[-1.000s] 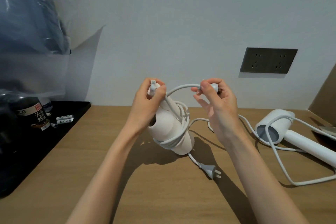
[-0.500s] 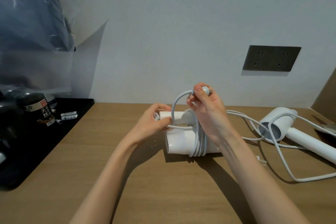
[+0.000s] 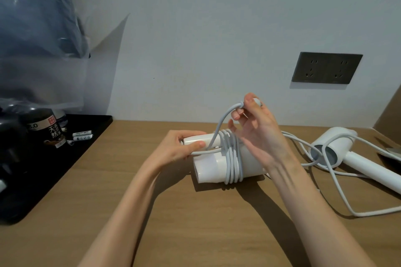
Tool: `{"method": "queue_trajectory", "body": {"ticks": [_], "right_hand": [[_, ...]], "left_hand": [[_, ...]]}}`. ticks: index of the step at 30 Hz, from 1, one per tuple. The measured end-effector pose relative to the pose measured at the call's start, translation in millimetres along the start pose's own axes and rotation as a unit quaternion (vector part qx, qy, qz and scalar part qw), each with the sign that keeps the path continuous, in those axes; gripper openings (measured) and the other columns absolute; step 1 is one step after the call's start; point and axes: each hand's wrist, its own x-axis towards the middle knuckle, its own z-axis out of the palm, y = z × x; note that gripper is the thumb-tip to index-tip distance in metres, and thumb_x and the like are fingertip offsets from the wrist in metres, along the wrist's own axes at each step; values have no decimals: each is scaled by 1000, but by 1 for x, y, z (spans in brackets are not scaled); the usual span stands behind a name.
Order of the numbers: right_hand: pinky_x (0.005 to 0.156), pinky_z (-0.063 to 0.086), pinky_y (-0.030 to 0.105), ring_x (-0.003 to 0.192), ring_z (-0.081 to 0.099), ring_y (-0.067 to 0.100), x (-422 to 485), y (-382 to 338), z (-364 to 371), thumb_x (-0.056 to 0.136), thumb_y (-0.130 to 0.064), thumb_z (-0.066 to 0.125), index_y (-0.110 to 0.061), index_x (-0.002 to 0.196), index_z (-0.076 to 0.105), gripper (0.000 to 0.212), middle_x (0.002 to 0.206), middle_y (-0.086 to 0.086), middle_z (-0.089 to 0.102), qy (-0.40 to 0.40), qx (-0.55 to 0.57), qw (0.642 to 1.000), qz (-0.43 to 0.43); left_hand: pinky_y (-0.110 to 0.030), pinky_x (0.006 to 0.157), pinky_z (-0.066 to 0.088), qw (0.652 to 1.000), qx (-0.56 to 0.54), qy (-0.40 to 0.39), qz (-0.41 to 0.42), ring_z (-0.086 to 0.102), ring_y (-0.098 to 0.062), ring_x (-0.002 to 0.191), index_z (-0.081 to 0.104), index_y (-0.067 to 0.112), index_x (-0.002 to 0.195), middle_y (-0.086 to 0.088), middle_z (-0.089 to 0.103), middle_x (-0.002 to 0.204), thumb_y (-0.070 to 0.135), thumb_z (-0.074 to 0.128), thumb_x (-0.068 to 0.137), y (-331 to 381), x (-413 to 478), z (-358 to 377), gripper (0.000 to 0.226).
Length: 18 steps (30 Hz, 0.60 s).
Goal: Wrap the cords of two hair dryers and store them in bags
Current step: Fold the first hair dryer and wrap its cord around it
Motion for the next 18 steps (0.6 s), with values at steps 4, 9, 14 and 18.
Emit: {"method": "queue_trajectory", "body": {"ticks": [4, 9, 14, 18], "right_hand": [[79, 40, 30, 63, 51, 11, 0, -7, -2, 92, -17, 54, -16, 85, 53, 8, 72, 1, 50, 16, -11, 1000, -16], [80, 44, 31, 64, 52, 11, 4, -9, -11, 92, -16, 57, -17, 91, 55, 3, 72, 0, 54, 85, -24, 996, -23], [89, 53, 41, 63, 58, 10, 3, -8, -34, 95, -14, 55, -16, 95, 56, 2, 70, -1, 56, 140, -126, 981, -41], [77, 60, 33, 72, 59, 15, 2, 0, -49, 95, -15, 55, -8, 111, 53, 17, 76, 4, 54, 184, -209, 960, -41]], "left_hand": [[-10, 52, 39, 1000, 0, -1, 6, 54, 8, 64, 70, 19, 114, 5, 71, 102, 20, 67, 87, -5, 0, -10, 27], [-8, 52, 37, 1000, -1, -14, 0, 53, 7, 61, 69, 19, 114, 7, 70, 98, 15, 64, 90, -9, -1, -19, 25], [-9, 53, 39, 999, -28, -31, -5, 56, 7, 67, 69, 25, 110, 14, 71, 93, 17, 63, 90, -11, -1, -20, 22], [-8, 55, 40, 999, -20, -33, -3, 57, 7, 68, 69, 26, 112, 14, 71, 95, 18, 63, 90, -14, 2, -21, 23]]}}
